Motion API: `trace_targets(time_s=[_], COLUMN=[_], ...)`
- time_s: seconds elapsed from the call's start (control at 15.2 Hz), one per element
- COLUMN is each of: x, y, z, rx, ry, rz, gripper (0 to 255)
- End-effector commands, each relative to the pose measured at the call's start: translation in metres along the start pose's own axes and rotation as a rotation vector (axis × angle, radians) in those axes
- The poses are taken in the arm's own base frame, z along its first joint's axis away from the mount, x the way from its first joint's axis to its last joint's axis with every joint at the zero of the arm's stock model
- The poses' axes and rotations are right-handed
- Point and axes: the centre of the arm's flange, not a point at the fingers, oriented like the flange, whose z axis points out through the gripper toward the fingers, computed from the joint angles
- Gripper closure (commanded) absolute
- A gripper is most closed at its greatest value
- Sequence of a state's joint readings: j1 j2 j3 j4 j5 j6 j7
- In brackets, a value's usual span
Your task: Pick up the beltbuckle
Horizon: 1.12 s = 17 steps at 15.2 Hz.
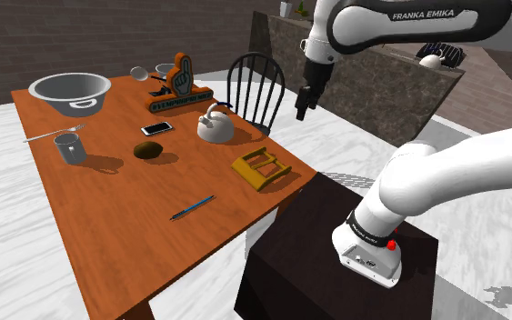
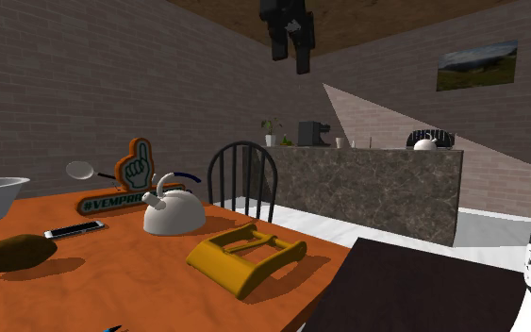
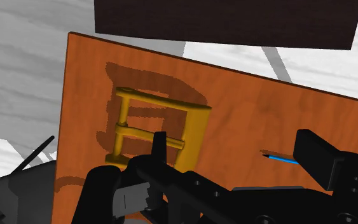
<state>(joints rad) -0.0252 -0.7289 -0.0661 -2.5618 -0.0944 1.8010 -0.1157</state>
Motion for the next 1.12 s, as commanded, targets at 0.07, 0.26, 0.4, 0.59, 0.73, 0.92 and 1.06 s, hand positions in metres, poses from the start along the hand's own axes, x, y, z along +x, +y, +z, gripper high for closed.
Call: trace_targets(time_s=[0.07, 0.26, 0.4, 0.59, 0.73, 0.92, 1.06], x=[0.009, 0.018, 0.024, 0.034, 0.040, 0.051, 0.058], y=[0.015, 0.030, 0.040, 0.055, 0.065, 0.081, 0.091], z=[0.035, 0.070, 0.093, 0.128, 0.151, 0.185, 0.208], rx=[-0.003, -0.006, -0.007, -0.010, -0.011, -0.014, -0.016], ry=[0.017, 0.031, 0.041, 0.055, 0.064, 0.078, 0.088], rz=[0.007, 0.015, 0.020, 0.028, 0.033, 0.041, 0.046], gripper=[0, 0, 0, 0, 0, 0, 0])
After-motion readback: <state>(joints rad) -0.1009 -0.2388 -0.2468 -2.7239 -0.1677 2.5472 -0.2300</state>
